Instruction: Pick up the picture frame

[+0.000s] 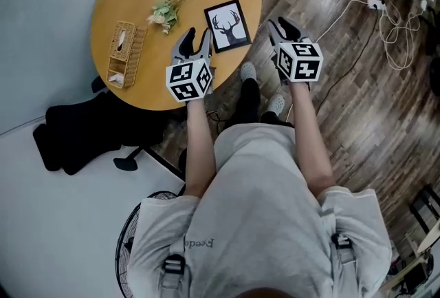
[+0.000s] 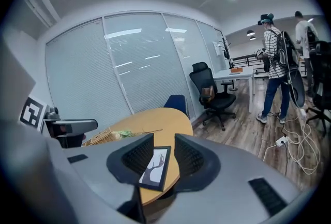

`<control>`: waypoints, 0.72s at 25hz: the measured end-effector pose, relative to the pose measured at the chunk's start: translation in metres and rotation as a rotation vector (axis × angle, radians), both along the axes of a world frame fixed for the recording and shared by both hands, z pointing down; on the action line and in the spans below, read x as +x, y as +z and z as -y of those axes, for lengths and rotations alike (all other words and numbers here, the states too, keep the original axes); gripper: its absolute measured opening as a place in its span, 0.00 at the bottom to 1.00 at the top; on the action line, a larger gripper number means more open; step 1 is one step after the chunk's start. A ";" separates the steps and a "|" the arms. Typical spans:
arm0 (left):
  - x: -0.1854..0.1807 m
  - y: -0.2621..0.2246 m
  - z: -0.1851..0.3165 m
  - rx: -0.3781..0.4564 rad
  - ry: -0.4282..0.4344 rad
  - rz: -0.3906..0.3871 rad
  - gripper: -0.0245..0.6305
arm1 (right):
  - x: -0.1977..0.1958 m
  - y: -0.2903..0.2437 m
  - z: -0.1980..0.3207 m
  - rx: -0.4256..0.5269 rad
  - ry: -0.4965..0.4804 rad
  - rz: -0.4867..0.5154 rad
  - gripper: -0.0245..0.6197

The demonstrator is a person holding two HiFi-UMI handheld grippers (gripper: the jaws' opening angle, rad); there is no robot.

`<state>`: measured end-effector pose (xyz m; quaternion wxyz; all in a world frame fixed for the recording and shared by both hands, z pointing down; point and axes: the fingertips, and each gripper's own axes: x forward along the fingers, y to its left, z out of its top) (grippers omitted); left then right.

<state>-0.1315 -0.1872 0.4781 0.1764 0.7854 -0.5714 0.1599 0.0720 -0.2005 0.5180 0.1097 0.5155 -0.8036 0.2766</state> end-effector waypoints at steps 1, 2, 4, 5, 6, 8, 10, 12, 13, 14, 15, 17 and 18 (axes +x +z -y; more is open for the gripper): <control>0.001 -0.001 0.009 0.004 0.005 -0.005 0.32 | -0.001 -0.001 0.006 0.000 0.003 -0.009 0.24; 0.001 -0.001 0.017 0.006 0.009 -0.008 0.32 | -0.002 0.000 0.012 -0.002 0.007 -0.017 0.24; -0.001 0.000 0.030 0.003 0.013 -0.016 0.32 | -0.007 0.002 0.024 -0.011 0.011 -0.025 0.24; -0.004 0.002 0.036 -0.001 0.011 -0.022 0.32 | -0.011 0.004 0.030 -0.017 0.010 -0.027 0.24; -0.007 0.005 0.042 -0.008 0.007 -0.030 0.32 | -0.016 0.006 0.036 -0.023 0.006 -0.031 0.24; -0.013 0.015 0.053 -0.027 -0.009 -0.049 0.32 | -0.027 0.015 0.047 -0.039 -0.006 -0.040 0.24; -0.018 0.028 0.063 -0.048 -0.028 -0.063 0.32 | -0.038 0.026 0.056 -0.059 -0.023 -0.051 0.24; -0.021 0.042 0.072 -0.073 -0.042 -0.067 0.32 | -0.049 0.037 0.063 -0.078 -0.042 -0.066 0.24; -0.021 0.049 0.075 -0.086 -0.045 -0.068 0.32 | -0.053 0.042 0.065 -0.086 -0.051 -0.074 0.24; -0.022 0.056 0.077 -0.099 -0.046 -0.067 0.32 | -0.057 0.047 0.067 -0.095 -0.059 -0.083 0.24; -0.023 0.062 0.078 -0.112 -0.048 -0.066 0.32 | -0.059 0.051 0.069 -0.102 -0.066 -0.091 0.24; -0.027 0.077 0.081 -0.140 -0.062 -0.066 0.32 | -0.064 0.062 0.073 -0.118 -0.076 -0.106 0.24; -0.030 0.085 0.084 -0.157 -0.076 -0.068 0.32 | -0.065 0.067 0.076 -0.127 -0.078 -0.110 0.24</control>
